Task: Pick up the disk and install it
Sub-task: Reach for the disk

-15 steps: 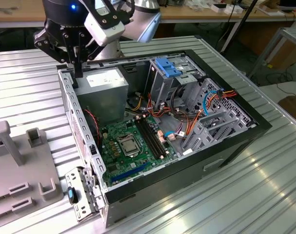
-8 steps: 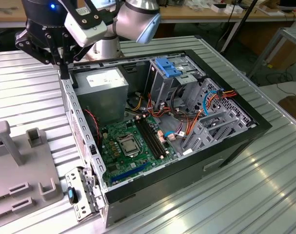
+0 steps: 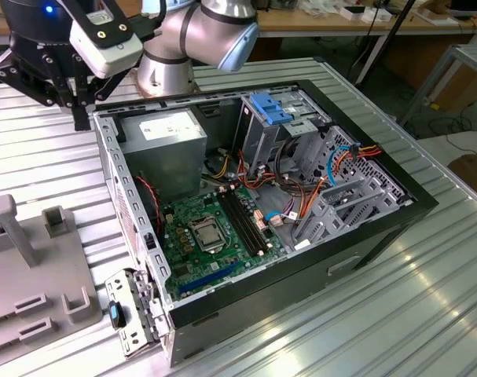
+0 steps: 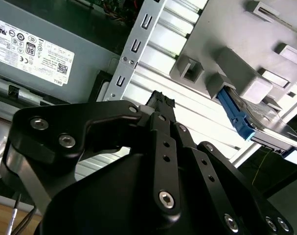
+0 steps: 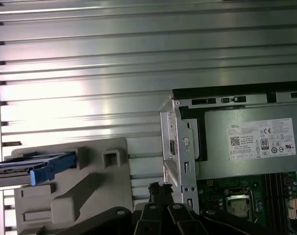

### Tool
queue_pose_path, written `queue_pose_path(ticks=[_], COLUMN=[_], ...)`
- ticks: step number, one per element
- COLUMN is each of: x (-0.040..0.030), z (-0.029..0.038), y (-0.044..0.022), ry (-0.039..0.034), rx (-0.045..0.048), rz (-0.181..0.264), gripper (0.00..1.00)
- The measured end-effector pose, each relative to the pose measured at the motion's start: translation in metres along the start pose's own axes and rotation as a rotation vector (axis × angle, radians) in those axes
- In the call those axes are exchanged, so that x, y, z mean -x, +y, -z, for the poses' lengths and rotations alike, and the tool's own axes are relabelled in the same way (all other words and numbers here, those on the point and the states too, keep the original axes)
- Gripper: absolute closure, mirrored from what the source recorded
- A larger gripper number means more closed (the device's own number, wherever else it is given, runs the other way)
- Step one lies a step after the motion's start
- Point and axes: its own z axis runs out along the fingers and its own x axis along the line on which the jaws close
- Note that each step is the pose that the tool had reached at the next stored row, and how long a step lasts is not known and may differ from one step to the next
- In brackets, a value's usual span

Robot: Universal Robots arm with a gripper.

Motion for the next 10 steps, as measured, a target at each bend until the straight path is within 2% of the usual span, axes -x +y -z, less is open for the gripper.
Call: queue_pose_path(ticks=[2,10], x=[-0.0096,-0.0331], z=[0.0003,0.0009], y=[-0.0004,-0.0003], ry=[0.0000,0.0001], rx=[0.0000,-0.0001], rz=[0.000,0.000], gripper=[0.89,0.89])
